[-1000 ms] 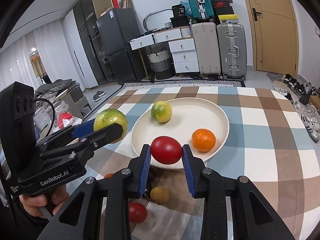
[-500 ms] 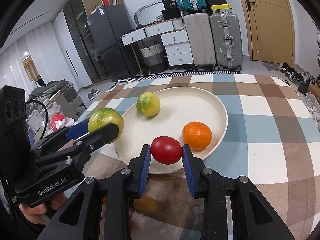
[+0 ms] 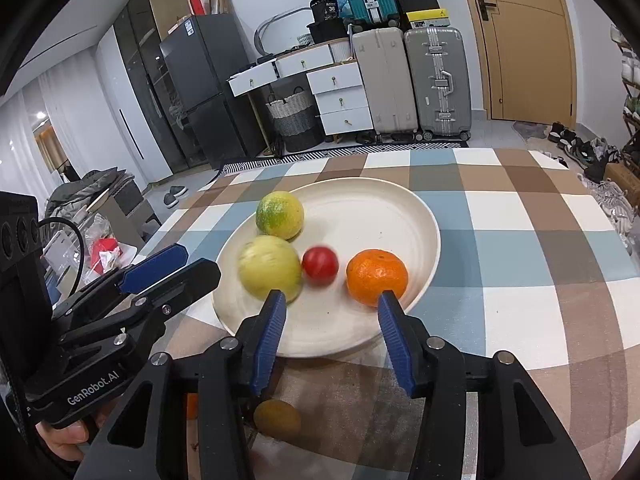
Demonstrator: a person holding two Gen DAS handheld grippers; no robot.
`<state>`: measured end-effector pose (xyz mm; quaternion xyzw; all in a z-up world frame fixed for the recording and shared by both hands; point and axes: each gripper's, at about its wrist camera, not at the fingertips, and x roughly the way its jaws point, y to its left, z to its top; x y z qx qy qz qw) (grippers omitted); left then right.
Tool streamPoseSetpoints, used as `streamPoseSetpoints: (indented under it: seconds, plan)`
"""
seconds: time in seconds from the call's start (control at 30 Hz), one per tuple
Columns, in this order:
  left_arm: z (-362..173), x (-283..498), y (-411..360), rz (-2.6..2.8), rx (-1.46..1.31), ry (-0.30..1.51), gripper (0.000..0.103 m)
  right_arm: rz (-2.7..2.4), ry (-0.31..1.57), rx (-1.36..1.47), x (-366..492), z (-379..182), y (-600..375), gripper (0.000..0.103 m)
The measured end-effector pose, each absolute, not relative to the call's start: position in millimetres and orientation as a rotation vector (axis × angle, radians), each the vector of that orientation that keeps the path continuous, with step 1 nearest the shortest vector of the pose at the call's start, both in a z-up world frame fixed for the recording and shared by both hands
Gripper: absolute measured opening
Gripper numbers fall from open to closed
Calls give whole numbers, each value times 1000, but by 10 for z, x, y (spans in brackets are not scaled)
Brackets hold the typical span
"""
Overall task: Organize fruits
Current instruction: 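Carry both fruits onto the white plate and open both tools, then withdraw both open tools from the plate toward the remaining fruits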
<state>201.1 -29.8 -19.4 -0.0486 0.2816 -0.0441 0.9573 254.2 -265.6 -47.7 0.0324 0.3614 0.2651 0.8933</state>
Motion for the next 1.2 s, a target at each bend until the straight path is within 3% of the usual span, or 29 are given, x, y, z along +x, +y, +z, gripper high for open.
streamPoseSetpoints:
  seconds: [0.03,0.2,0.27,0.37,1.2]
  plan:
    - [-191,1999,-296,-86,-99,575,60,548,749,65,2534,-474,-2662,54]
    - [-174,1900,-186,-51,-126,555,85,511,738,64,2464,-464,-2747,85]
    - [-170,1857,-148,-36,-126,555,87,500,728,60,2440,-454,-2788,93]
    - [-161,1794,-113,-7,-120,554,102,493,711,55,2370,-423,-2845,102]
    - [-85,1081,187,71,-133,522,102,590,745,-36,1990,-466,-2629,102]
